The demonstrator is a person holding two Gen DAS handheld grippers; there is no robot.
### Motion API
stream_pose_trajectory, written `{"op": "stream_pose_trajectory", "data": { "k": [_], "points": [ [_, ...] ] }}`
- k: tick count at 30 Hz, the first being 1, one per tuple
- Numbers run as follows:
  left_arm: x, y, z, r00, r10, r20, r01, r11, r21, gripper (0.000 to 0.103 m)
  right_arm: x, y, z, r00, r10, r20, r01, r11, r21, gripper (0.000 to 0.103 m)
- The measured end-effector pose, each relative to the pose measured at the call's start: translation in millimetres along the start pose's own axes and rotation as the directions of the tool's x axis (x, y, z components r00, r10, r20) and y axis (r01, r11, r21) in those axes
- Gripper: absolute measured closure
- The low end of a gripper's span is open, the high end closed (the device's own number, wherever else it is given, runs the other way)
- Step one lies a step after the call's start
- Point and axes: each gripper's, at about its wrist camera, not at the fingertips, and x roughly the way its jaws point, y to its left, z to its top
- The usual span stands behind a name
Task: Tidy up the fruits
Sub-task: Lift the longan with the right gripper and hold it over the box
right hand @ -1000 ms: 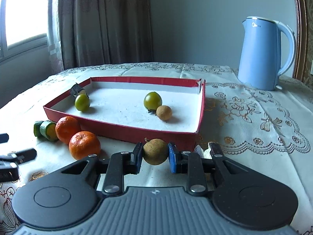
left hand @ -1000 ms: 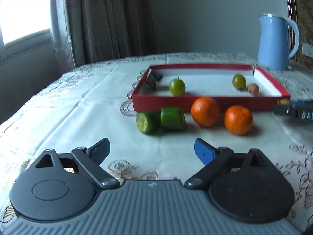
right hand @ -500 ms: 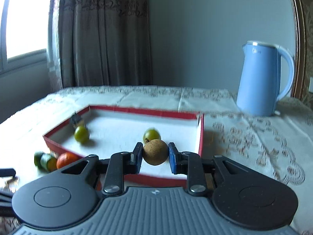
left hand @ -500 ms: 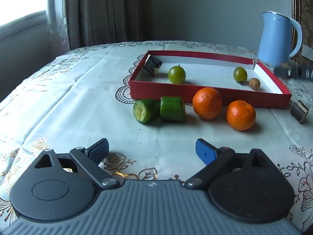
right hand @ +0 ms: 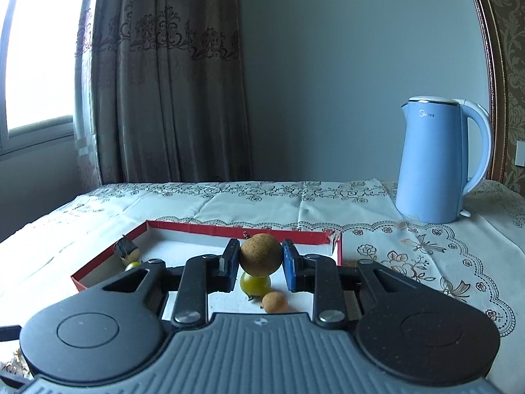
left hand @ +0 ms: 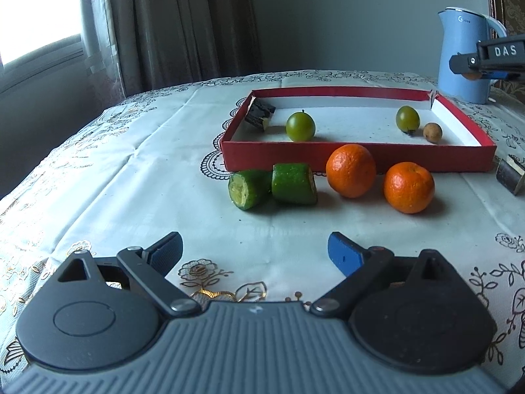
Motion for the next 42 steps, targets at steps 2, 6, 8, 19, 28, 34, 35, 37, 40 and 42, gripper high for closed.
{"op": "stream_pose_trajectory", "data": {
  "k": [2,6,8,19,28,34,35,37,40,42],
  "points": [
    [0.4,-0.3,0.1,1.000,0.004,0.000,-0.004,1.000,0.000,0.008,3.2,0.4,0.3,1.000,-0.002,0.001,0.002,1.000,0.006,0.076],
    [0.9,-0.6,0.2,1.000,0.008,-0.002,-0.008,1.000,-0.002,0.008,11.7,0.6,-1.3,1.000,-0.005,0.002,0.005,1.000,0.007,0.076],
    [1.2,-0.5,0.0,1.000,0.010,-0.003,-0.010,1.000,-0.002,0.008,15.9,0.5,-3.1,1.000,-0.010,0.004,0.010,1.000,0.007,0.076],
    [0.7,0.7,-0.3,1.000,0.015,-0.001,-0.015,1.000,-0.010,0.008,18.9,-3.9,-8.4,1.000,-0.012,0.015,0.011,0.999,0.037,0.076],
    [0.5,10.1,2.0,1.000,-0.019,0.003,0.019,0.998,-0.059,0.008,20.7,-4.5,-8.9,1.000,-0.013,0.012,0.012,0.999,0.037,0.076],
    [5.7,15.4,6.2,1.000,-0.024,0.005,0.024,0.997,-0.080,0.008,21.6,-4.6,-8.8,1.000,-0.008,0.011,0.008,0.999,0.040,0.076],
    [7.0,15.3,6.9,1.000,-0.018,0.006,0.018,0.997,-0.078,0.008,21.7,-5.2,-8.7,1.000,-0.006,0.011,0.006,0.999,0.042,0.076],
    [10.9,15.9,8.7,1.000,-0.029,0.000,0.029,0.996,-0.082,0.008,21.2,-4.9,-8.6,1.000,-0.005,0.012,0.004,0.999,0.041,0.076],
    [15.1,15.6,9.6,0.999,-0.045,-0.020,0.044,0.996,-0.077,0.008,20.0,-4.5,-8.6,1.000,-0.003,0.017,0.003,0.999,0.038,0.076],
    [14.8,14.7,8.6,0.999,-0.050,-0.020,0.049,0.996,-0.070,0.008,18.8,-3.4,-8.5,1.000,-0.003,0.024,0.002,0.999,0.033,0.076]
  ]
}}
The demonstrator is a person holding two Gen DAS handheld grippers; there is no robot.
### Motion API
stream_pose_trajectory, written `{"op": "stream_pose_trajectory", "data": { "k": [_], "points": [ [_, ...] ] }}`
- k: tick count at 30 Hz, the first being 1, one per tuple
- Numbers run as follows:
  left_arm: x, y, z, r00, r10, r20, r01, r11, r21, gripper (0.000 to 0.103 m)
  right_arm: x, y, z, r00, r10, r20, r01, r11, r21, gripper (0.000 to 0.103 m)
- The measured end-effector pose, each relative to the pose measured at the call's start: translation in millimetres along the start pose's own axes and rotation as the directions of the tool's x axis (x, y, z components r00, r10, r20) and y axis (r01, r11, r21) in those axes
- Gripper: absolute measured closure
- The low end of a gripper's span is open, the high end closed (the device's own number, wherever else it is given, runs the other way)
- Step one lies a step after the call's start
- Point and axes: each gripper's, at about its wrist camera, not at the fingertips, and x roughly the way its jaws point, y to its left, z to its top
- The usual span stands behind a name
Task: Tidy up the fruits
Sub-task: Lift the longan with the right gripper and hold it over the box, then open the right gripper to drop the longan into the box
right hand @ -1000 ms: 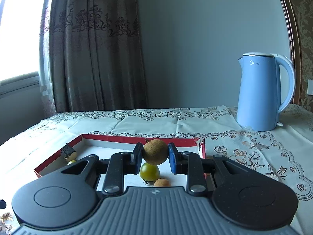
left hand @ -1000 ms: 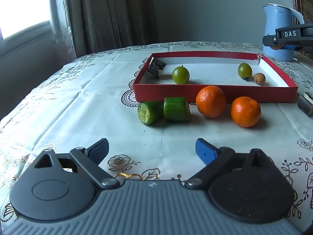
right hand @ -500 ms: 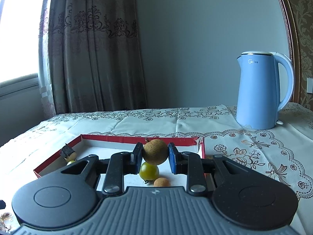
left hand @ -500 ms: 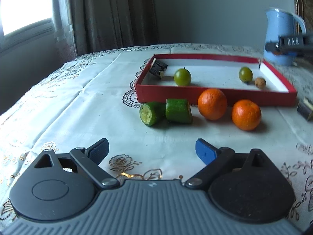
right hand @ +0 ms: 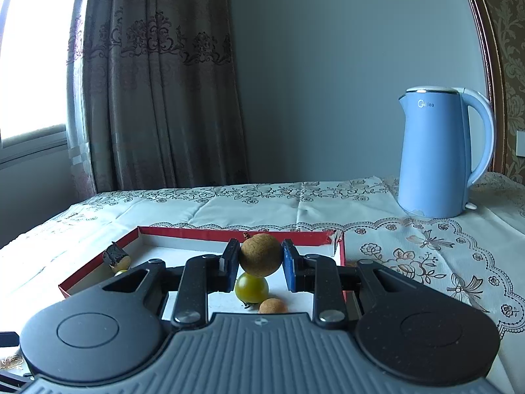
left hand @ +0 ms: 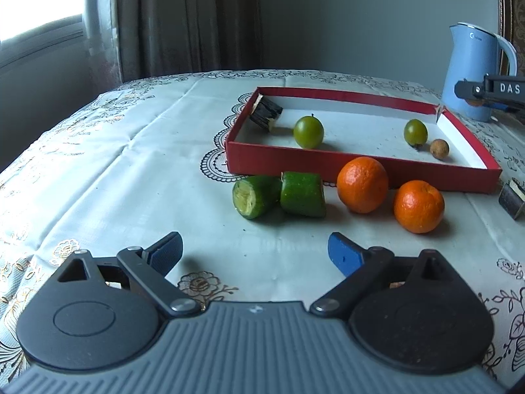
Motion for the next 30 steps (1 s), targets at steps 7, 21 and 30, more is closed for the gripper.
{"op": "stream_pose_trajectory", "data": {
  "k": [7,21,30],
  "points": [
    [-4.4,-7.9,-3.0,0.999,0.020,0.026,-0.021,0.999,0.041,0.008,-2.4,-1.3,-0.4,1.000,0.007,-0.001,-0.007,1.000,0.003,0.076],
    [-6.9,-5.4,-3.5,0.998,0.042,0.054,-0.043,0.999,0.017,0.008,-1.4,0.6,-1.0,1.000,0.003,-0.009,-0.003,1.000,-0.005,0.076],
    [-9.6,-4.6,-4.6,0.996,0.054,0.065,-0.055,0.998,0.014,0.008,1.5,1.9,-1.9,1.000,-0.003,-0.017,0.003,1.000,-0.010,0.076]
  ]
}}
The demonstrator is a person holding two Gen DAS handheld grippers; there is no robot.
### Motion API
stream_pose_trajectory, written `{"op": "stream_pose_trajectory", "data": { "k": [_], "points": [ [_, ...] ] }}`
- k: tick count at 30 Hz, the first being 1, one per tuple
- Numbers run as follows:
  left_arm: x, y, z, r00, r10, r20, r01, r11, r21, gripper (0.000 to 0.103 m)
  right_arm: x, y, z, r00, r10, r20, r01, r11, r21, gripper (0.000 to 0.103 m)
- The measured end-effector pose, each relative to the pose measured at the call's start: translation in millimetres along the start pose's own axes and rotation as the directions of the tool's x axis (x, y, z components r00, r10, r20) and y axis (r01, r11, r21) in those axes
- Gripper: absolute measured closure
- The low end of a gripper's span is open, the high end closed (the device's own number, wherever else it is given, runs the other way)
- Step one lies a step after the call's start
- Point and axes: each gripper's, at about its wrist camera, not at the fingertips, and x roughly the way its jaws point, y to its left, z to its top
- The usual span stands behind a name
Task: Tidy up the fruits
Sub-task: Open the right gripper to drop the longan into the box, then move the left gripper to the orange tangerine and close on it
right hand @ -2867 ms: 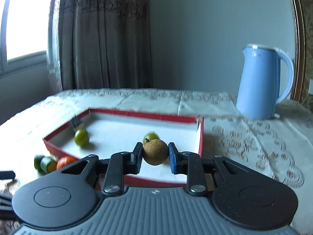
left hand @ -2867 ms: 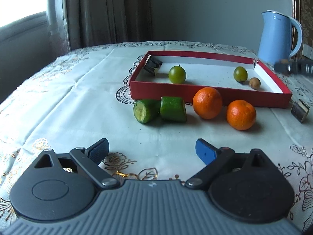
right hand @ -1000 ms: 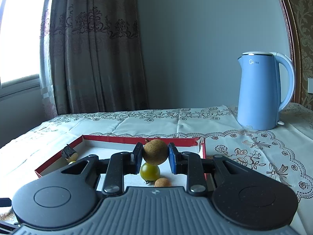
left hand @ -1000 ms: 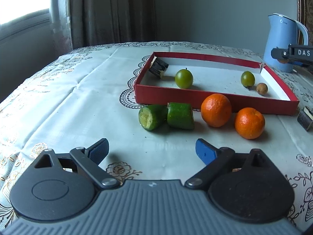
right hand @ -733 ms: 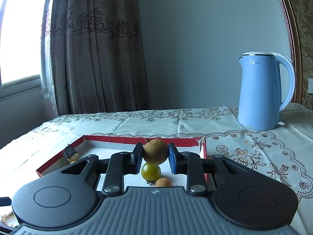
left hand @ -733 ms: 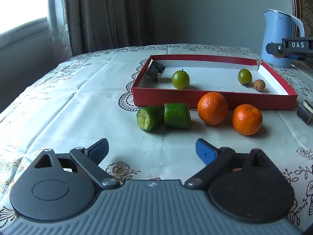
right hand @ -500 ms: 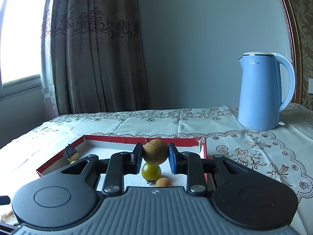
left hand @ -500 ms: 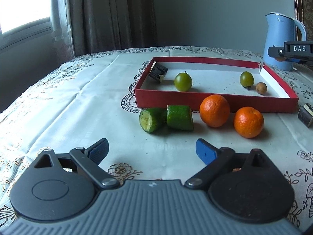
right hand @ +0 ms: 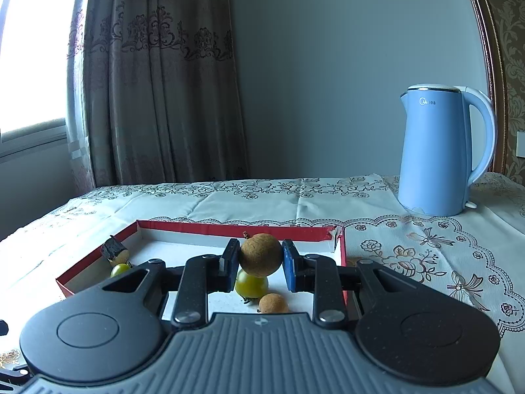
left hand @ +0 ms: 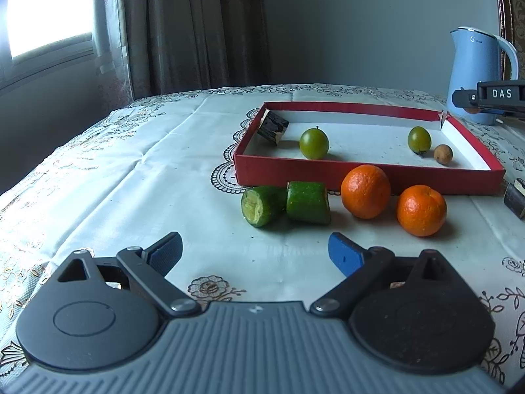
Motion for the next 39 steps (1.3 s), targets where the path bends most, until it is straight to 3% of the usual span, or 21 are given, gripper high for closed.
{"op": "stream_pose_trajectory", "data": {
  "k": [14,24,31,37,39],
  "points": [
    [1.7,1.3,0.6,1.000,0.014,-0.009,-0.014,1.000,-0.011,0.008,10.9,3.6,-2.7,0.999,-0.003,-0.044,0.003,1.000,-0.019,0.076],
    [0.9,2.2,-0.3,1.000,0.006,0.003,-0.006,1.000,-0.014,0.008,41.1,-7.0,-6.4,0.984,-0.013,-0.176,0.017,1.000,0.019,0.075],
    [-1.3,2.7,-0.8,1.000,0.008,0.017,-0.008,1.000,-0.015,0.008,20.7,-23.1,0.9,0.991,-0.012,-0.133,0.021,0.997,0.069,0.072],
    [-12.8,8.6,-1.2,0.995,-0.041,0.087,0.044,0.998,-0.034,0.008,-15.1,-34.1,-0.2,0.996,-0.037,-0.075,0.041,0.998,0.045,0.072],
    [-13.1,9.8,2.0,0.995,-0.027,0.093,0.029,0.999,-0.023,0.008,-25.4,-36.2,-3.4,0.997,-0.041,-0.062,0.042,0.999,0.028,0.072]
  ]
}}
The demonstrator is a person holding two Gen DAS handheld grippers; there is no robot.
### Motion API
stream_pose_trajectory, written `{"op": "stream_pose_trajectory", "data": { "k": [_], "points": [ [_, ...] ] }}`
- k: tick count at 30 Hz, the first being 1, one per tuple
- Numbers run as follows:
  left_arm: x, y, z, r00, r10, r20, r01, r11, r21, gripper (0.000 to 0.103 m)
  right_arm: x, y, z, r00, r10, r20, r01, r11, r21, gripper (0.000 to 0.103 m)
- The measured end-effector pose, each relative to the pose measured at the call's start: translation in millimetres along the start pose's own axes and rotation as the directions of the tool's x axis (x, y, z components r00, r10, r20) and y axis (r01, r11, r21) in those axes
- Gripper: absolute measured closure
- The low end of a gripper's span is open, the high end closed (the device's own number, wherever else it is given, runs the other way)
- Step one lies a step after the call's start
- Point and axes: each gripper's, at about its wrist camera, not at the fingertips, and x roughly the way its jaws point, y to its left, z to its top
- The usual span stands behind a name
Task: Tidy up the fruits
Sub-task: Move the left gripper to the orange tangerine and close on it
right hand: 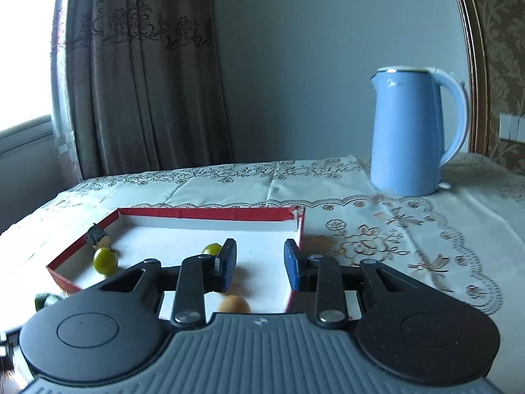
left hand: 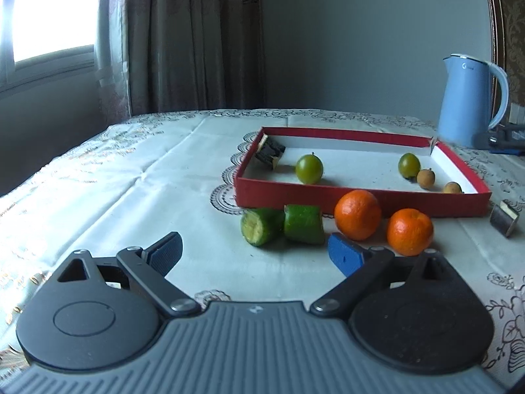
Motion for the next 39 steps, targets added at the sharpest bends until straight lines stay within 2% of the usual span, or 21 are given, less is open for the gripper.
{"op": "stream_pose_trajectory", "data": {
  "k": [7,9,13,17,20,23,28,32,39],
  "points": [
    [0.0,4.3,23.4,0.998,0.024,0.054,-0.025,0.999,0.030,0.010,-8.0,-11.5,-9.2,1.000,0.024,0.009,-0.024,0.999,0.040,0.072],
    [-1.5,-1.5,26.0,0.998,-0.021,0.051,0.019,0.999,0.038,0.016,-7.9,-12.8,-9.9,0.999,0.030,0.013,-0.031,0.998,0.047,0.072],
    [-6.2,-33.9,23.9,0.993,-0.112,0.048,0.108,0.990,0.086,0.016,-8.0,-17.7,-11.4,0.999,0.029,0.028,-0.030,0.998,0.060,0.072],
    [-7.1,-80.0,15.1,0.984,-0.169,0.053,0.154,0.965,0.212,0.016,-8.2,-23.0,-13.6,0.999,0.032,0.027,-0.034,0.996,0.080,0.072],
    [-11.1,-101.0,12.6,0.973,-0.224,0.052,0.204,0.944,0.259,0.016,-10.6,-24.8,-13.1,0.999,0.032,0.042,-0.035,0.996,0.081,0.072],
    [-13.3,-116.8,10.4,0.965,-0.260,0.041,0.236,0.922,0.307,0.022,-11.9,-26.5,-12.7,0.998,0.042,0.049,-0.046,0.995,0.092,0.072],
    [-1.3,-130.8,8.5,0.968,-0.252,-0.015,0.241,0.908,0.342,0.025,-16.1,-28.9,-11.5,0.996,0.048,0.070,-0.055,0.994,0.097,0.072],
    [20.3,-132.7,9.3,0.965,-0.242,-0.101,0.262,0.912,0.315,0.039,-17.3,-31.4,-10.4,0.996,0.056,0.076,-0.064,0.992,0.108,0.072],
    [38.4,-127.8,9.5,0.962,-0.237,-0.138,0.267,0.925,0.271,0.041,-17.0,-32.2,-10.5,0.995,0.067,0.077,-0.076,0.991,0.112,0.072]
  ]
}}
